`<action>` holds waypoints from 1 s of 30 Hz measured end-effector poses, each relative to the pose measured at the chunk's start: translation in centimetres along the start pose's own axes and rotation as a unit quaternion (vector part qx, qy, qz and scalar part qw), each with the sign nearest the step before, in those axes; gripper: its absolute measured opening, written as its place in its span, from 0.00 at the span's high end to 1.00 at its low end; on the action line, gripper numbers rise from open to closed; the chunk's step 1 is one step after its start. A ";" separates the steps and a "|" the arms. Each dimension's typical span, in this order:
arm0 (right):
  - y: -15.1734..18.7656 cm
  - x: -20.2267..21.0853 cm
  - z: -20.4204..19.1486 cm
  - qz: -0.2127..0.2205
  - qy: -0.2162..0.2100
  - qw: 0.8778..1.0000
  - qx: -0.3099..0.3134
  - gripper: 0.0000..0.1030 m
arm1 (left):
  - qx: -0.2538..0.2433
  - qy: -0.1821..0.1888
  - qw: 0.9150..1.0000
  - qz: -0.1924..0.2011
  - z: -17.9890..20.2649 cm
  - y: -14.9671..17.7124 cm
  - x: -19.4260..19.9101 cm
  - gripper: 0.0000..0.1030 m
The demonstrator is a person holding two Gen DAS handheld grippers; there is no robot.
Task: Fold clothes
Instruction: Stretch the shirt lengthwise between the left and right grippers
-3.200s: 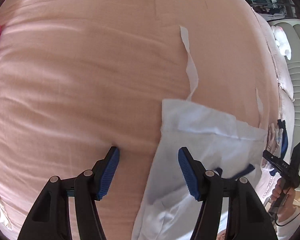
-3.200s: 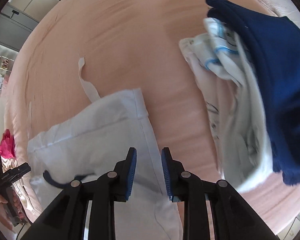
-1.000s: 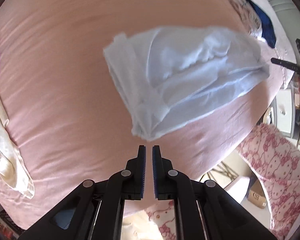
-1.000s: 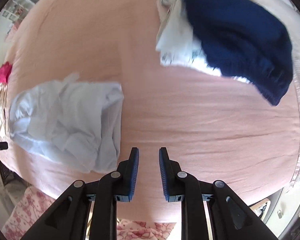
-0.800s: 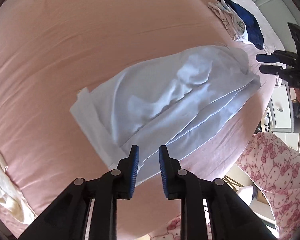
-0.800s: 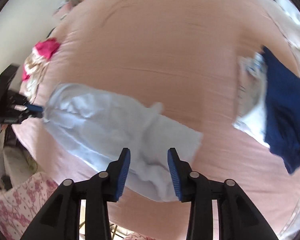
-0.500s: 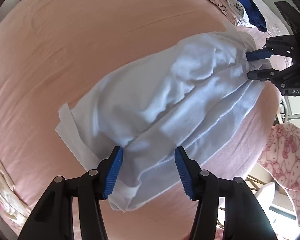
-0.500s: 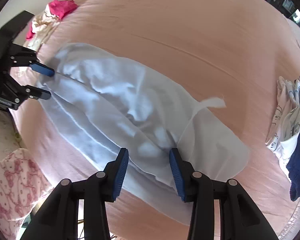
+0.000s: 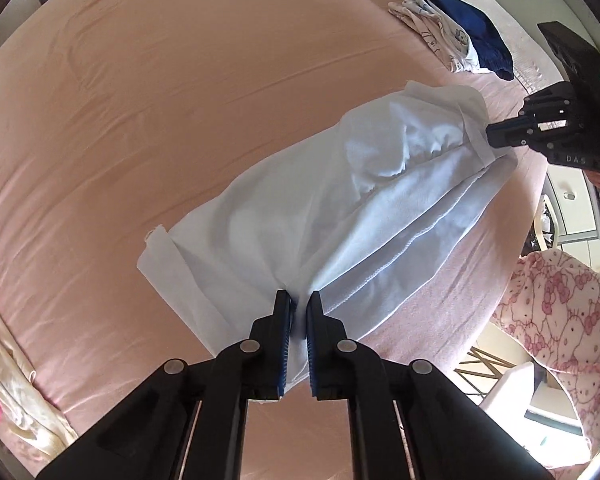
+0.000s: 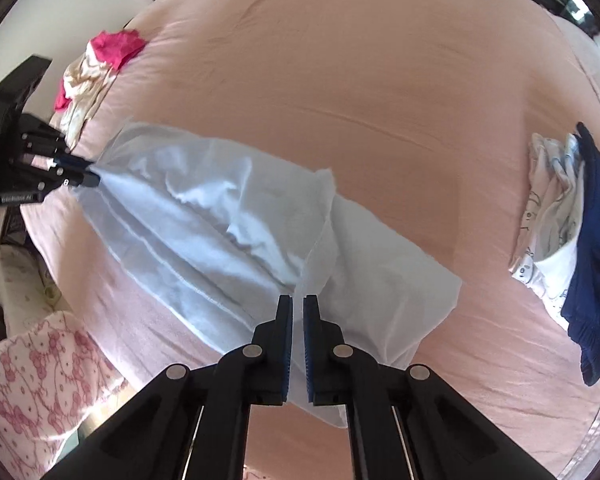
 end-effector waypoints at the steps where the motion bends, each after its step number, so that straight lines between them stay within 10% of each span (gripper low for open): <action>1: -0.1 0.1 -0.6 0.000 -0.004 1.000 0.005 0.96 | 0.011 0.008 1.000 0.006 -0.4 -0.1 0.4 0.94; 6: -2.6 0.3 -4.1 0.039 -0.037 0.998 0.015 0.57 | 0.068 0.048 0.995 0.050 -1.8 -0.9 2.4 0.94; 11: -5.7 -1.3 -8.4 0.072 -0.055 0.996 0.012 0.46 | 0.083 0.058 0.993 0.062 -1.7 -1.2 2.1 0.94; 16: -4.4 -3.6 -8.7 0.075 0.074 0.994 0.007 0.64 | 0.075 0.070 0.993 0.056 -2.4 -0.6 2.9 0.94; 24: -0.8 -2.2 -2.3 0.025 0.078 0.992 -0.092 0.95 | 0.060 0.045 0.996 0.046 -0.6 -0.6 -0.1 0.93; 30: -0.9 -0.8 -1.2 0.046 0.072 0.993 -0.080 0.97 | 0.046 0.012 0.998 0.044 0.7 -0.7 -1.8 0.85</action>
Point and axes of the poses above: each gripper's, at about its wrist camera, not at the fingertips, and x roughly against the way its jaws point, z to its right, y to its underside, the point moved 1 cm from there along -x, roughly the way its jaws point, and after that the axes turned 11 degrees about y, right-handed, at the moved point
